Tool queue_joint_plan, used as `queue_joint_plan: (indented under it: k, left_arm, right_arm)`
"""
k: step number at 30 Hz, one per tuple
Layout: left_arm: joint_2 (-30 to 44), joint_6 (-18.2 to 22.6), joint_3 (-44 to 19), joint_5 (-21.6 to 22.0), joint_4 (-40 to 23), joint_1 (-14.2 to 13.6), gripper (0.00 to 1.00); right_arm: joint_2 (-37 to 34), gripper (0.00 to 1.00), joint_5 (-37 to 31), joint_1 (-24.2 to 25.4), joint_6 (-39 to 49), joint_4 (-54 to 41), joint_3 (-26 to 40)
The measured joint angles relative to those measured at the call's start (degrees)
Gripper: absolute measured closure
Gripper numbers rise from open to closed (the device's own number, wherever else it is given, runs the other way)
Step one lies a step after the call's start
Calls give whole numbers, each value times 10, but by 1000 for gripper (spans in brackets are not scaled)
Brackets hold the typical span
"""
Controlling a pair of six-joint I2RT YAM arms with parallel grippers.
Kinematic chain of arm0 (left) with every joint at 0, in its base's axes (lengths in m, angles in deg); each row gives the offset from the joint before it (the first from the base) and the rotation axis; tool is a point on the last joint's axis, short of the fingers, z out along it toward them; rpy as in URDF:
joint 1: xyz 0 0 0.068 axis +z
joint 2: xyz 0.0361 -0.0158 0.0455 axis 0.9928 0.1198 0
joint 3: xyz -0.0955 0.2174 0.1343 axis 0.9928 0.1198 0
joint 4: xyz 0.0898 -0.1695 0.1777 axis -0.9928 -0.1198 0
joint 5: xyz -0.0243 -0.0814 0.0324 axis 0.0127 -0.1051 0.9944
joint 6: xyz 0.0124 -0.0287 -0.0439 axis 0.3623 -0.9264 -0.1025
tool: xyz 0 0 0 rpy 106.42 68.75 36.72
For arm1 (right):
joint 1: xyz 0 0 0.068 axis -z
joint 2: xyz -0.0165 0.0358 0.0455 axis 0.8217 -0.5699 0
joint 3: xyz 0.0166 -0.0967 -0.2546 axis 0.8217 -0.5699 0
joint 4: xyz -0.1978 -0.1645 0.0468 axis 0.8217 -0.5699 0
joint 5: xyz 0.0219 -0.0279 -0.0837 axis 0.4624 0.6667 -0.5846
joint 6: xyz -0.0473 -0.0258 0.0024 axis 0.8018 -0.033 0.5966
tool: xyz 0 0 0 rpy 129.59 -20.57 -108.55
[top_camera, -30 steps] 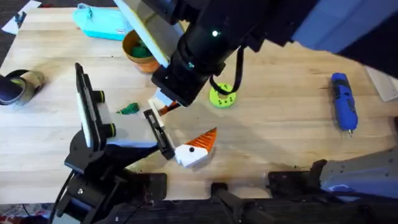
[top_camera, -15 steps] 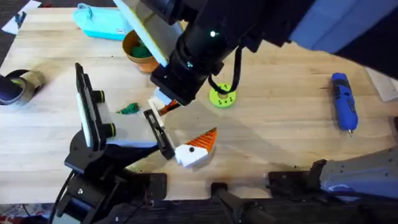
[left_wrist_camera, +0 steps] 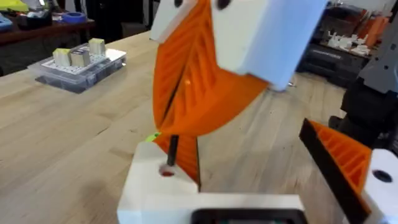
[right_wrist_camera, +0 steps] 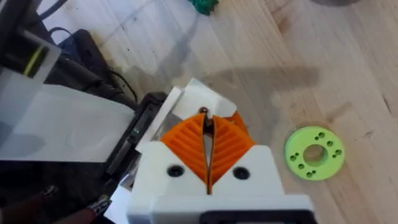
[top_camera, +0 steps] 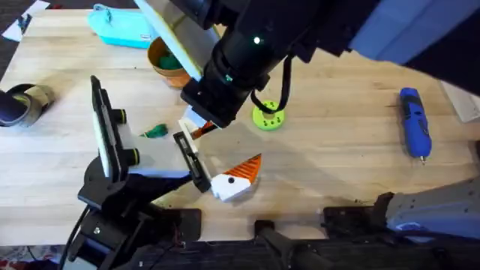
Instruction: Pick up the gripper from the table and insert it into the empty holder that is missing its gripper. Then pick up a screw, insert it into the mounting hole, and use the screwdriver to tighten it. Finally, clean up the table by picking up the vegetable and placing it into the bucket.
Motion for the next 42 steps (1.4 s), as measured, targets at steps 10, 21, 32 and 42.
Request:
queue_joint_plan:
  k: [10, 21, 32, 42]
  left_arm:
    - [0, 0, 0, 0, 0, 0, 9]
    - [0, -9, 0, 3, 0, 1, 9]
    - [0, -8, 0, 2, 0, 1, 9]
    - [0, -8, 0, 2, 0, 0, 9]
  right_arm:
    - [-11, 995, 4, -2, 5, -1, 0]
    - [-20, 995, 2, -4, 5, 6, 0]
    - [-20, 995, -20, -8, 5, 15, 0]
    - [-20, 995, -23, -13, 5, 15, 0]
